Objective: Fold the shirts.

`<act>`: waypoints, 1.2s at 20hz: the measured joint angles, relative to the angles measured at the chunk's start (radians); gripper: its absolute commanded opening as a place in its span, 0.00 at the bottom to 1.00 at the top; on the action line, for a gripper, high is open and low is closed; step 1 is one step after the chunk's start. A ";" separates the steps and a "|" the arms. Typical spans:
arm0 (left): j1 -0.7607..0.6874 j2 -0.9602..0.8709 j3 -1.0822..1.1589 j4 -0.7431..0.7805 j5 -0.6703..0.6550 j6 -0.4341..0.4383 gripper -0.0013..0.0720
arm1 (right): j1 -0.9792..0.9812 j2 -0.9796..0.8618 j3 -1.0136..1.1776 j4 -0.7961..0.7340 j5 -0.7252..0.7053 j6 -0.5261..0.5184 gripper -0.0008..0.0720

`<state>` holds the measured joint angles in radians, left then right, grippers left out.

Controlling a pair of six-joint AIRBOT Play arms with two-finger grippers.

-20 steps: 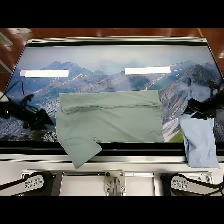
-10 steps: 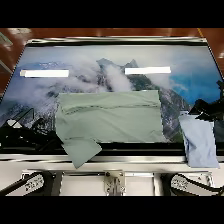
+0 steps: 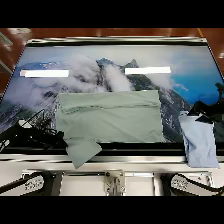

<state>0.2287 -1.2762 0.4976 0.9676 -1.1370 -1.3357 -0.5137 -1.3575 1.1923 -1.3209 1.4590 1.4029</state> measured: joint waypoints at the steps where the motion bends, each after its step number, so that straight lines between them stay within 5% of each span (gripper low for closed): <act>1: -0.011 -0.003 0.000 -0.007 0.003 0.000 0.07 | 0.000 0.000 -0.033 -0.010 0.007 0.000 0.91; 6: -0.014 0.010 -0.001 -0.011 -0.018 0.024 0.07 | 0.000 0.000 -0.274 0.054 0.015 -0.053 0.91; 9: 0.002 0.039 -0.001 -0.016 -0.043 0.035 0.07 | 0.000 0.000 -0.381 0.106 -0.057 -0.064 0.90; 12: 0.011 0.077 0.000 -0.016 -0.063 0.039 0.07 | 0.003 0.000 -0.464 0.175 -0.154 -0.068 0.78; 16: 0.014 0.108 0.000 -0.018 -0.077 0.046 0.07 | 0.052 -0.008 -0.521 0.232 -0.229 -0.067 0.78; 17: 0.015 0.111 0.001 -0.018 -0.079 0.046 0.07 | 0.069 -0.015 -0.529 0.246 -0.241 -0.061 0.72; 20: 0.015 0.117 0.008 -0.018 -0.088 0.049 0.07 | 0.119 -0.034 -0.541 0.256 -0.306 -0.044 0.14; 24: 0.015 0.121 0.058 -0.018 -0.108 0.094 0.07 | 0.172 -0.025 -0.534 0.257 -0.347 -0.061 0.10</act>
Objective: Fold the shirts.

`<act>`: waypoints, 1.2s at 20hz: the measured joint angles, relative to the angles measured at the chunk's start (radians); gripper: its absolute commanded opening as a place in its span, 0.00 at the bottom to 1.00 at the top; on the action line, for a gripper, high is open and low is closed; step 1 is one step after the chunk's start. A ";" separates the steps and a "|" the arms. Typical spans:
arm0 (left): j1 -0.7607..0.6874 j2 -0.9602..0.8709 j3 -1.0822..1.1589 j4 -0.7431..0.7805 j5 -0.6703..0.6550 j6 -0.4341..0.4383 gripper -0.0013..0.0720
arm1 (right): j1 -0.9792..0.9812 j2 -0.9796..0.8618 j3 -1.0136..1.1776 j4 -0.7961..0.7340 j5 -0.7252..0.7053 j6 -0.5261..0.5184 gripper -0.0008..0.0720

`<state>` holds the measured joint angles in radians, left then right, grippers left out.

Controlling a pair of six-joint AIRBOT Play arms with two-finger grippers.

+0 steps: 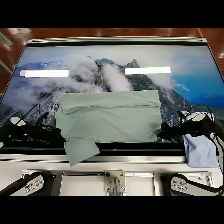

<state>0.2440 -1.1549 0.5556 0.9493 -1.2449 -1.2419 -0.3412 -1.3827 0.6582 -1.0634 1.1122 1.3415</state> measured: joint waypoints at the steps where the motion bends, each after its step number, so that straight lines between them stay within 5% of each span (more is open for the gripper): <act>1: 0.000 0.003 0.029 0.000 -0.012 0.026 0.07 | 0.006 0.014 0.013 -0.006 -0.021 -0.021 0.09; 10: 0.004 -0.165 0.459 -0.119 -0.005 0.095 0.06 | 0.099 0.046 0.333 0.015 -0.064 -0.031 0.09; 24: 0.005 -0.652 0.893 -0.199 0.013 -0.054 0.06 | 0.243 -0.375 0.728 -0.076 -0.246 0.140 0.09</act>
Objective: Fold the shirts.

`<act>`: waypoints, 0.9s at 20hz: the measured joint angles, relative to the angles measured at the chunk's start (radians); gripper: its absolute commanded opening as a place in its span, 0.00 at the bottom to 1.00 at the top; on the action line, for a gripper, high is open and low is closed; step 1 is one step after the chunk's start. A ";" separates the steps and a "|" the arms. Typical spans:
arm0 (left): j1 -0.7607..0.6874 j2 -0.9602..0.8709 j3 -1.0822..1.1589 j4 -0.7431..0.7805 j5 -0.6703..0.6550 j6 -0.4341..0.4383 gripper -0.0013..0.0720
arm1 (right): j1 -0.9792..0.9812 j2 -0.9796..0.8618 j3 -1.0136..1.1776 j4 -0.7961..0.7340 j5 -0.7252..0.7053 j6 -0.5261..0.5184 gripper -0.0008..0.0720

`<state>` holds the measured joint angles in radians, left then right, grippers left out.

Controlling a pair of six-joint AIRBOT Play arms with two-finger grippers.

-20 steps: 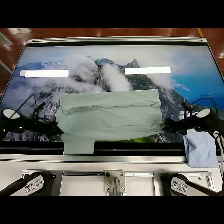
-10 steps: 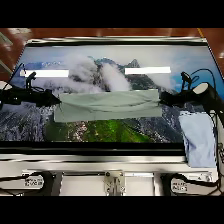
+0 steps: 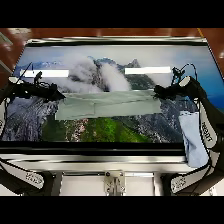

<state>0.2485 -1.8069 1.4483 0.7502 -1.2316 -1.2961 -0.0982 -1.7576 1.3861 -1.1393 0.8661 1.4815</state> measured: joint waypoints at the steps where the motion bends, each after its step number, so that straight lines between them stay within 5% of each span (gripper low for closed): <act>1: 0.000 -0.016 0.004 0.000 0.000 -0.007 0.07 | 0.000 -0.008 0.003 -0.020 -0.005 0.014 0.10; 2: 0.000 -0.026 0.007 0.000 0.002 -0.011 0.08 | 0.000 -0.013 0.005 -0.037 -0.004 0.030 0.10; 3: 0.000 -0.033 0.009 -0.003 0.005 -0.019 0.19 | 0.002 -0.018 0.008 -0.048 -0.005 0.045 0.16; 5: 0.000 -0.043 0.013 -0.005 0.009 -0.031 0.62 | 0.003 -0.024 0.010 -0.059 -0.008 0.059 0.80; 9: 0.006 -0.048 0.035 -0.019 -0.034 -0.051 0.62 | -0.013 -0.007 0.012 -0.048 0.025 0.019 0.94; 18: 0.010 -0.011 0.094 -0.026 -0.171 -0.077 0.62 | -0.185 -0.058 0.012 0.244 0.135 -0.039 0.94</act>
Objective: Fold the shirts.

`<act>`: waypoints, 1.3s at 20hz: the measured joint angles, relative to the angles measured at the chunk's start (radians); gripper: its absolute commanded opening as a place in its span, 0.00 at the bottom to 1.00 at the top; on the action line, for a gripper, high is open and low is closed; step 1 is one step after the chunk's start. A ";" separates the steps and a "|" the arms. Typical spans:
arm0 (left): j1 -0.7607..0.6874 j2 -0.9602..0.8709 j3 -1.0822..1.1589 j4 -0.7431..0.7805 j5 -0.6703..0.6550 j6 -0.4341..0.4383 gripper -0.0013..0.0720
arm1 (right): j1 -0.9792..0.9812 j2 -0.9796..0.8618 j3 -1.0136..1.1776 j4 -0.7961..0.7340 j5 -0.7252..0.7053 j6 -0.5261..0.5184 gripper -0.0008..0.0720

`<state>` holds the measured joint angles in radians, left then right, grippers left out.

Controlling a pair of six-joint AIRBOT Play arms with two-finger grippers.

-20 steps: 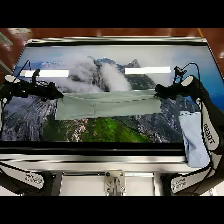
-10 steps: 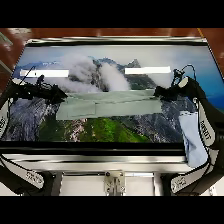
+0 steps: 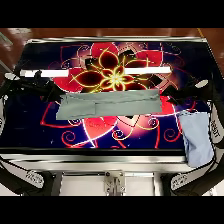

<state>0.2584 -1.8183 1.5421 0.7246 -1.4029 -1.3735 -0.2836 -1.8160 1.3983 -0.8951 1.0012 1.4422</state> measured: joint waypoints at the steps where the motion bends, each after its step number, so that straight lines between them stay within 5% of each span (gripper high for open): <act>1: -0.005 0.002 0.002 0.000 -0.013 0.000 0.61 | -0.002 -0.018 0.000 0.040 0.000 -0.004 0.94; 5: -0.026 0.008 0.003 0.000 -0.038 0.000 0.61 | 0.017 -0.084 0.002 0.192 -0.034 -0.013 0.89; 6: -0.031 0.008 0.003 0.000 -0.040 0.000 0.61 | 0.026 -0.094 0.003 0.206 -0.040 -0.016 0.79; 9: -0.041 0.010 0.003 -0.001 -0.046 0.000 0.61 | 0.048 -0.114 -0.001 0.229 -0.060 -0.034 0.22; 10: -0.044 0.010 0.003 -0.001 -0.046 0.000 0.61 | 0.051 -0.112 -0.001 0.228 -0.051 -0.050 0.16; 12: -0.055 0.010 0.003 -0.001 -0.044 0.001 0.59 | 0.050 -0.087 -0.001 0.238 -0.022 -0.095 0.10; 14: -0.077 0.010 0.003 -0.006 -0.027 0.001 0.34 | 0.046 -0.041 0.000 0.246 0.005 -0.129 0.10; 15: -0.094 0.010 0.003 -0.009 -0.008 0.001 0.33 | 0.042 -0.011 0.000 0.246 0.015 -0.140 0.10; 18: -0.185 0.003 0.003 -0.032 0.098 0.003 0.08 | 0.039 0.106 0.000 0.246 0.055 -0.156 0.10; 26: -0.595 -0.068 0.006 -0.177 0.429 0.020 0.07 | 0.037 0.449 0.000 0.225 0.182 -0.054 0.10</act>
<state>-0.3363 -1.8866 1.5478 0.5472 -0.9737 -1.3533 -0.2470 -1.3670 1.3979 -0.6697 1.1831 1.3880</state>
